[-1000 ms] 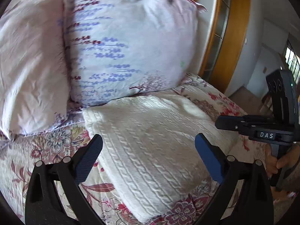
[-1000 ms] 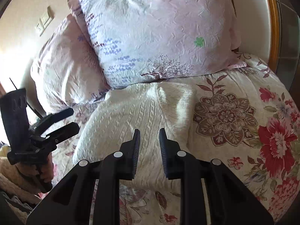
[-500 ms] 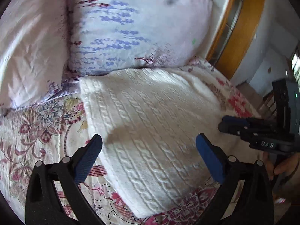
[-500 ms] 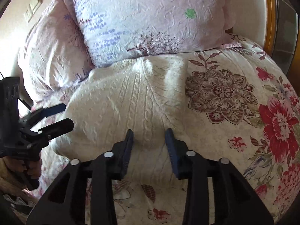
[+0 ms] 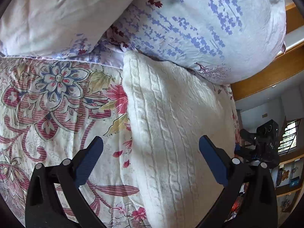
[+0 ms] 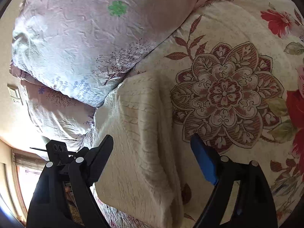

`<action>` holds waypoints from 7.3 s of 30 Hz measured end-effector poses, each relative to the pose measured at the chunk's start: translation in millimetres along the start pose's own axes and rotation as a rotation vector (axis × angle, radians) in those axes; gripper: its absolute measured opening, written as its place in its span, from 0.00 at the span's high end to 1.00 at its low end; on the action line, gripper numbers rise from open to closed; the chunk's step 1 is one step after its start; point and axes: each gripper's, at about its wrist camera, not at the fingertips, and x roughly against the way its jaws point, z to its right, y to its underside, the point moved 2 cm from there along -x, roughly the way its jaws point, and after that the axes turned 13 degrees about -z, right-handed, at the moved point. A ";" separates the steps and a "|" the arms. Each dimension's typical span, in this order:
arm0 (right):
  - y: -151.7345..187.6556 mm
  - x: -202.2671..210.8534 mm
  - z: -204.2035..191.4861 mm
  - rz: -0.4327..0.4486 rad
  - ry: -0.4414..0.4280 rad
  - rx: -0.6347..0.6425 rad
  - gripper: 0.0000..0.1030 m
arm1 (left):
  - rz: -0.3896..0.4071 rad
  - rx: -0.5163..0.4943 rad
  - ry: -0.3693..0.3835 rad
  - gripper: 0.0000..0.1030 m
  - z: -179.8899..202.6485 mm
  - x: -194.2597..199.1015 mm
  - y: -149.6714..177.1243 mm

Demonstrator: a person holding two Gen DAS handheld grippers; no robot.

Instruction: Fold small clothes

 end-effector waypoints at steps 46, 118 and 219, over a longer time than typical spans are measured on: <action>53.0 -152.8 -125.4 -0.261 -0.212 0.189 0.74 | 0.068 0.084 -0.036 0.64 -80.5 62.9 25.7; 220.4 -96.2 -112.9 0.207 0.611 0.492 0.01 | 0.249 -0.014 -0.559 0.02 -44.5 43.5 213.0; 232.7 -125.3 -106.5 0.197 0.689 0.481 0.01 | 0.225 0.002 -0.580 0.02 -50.7 23.1 213.5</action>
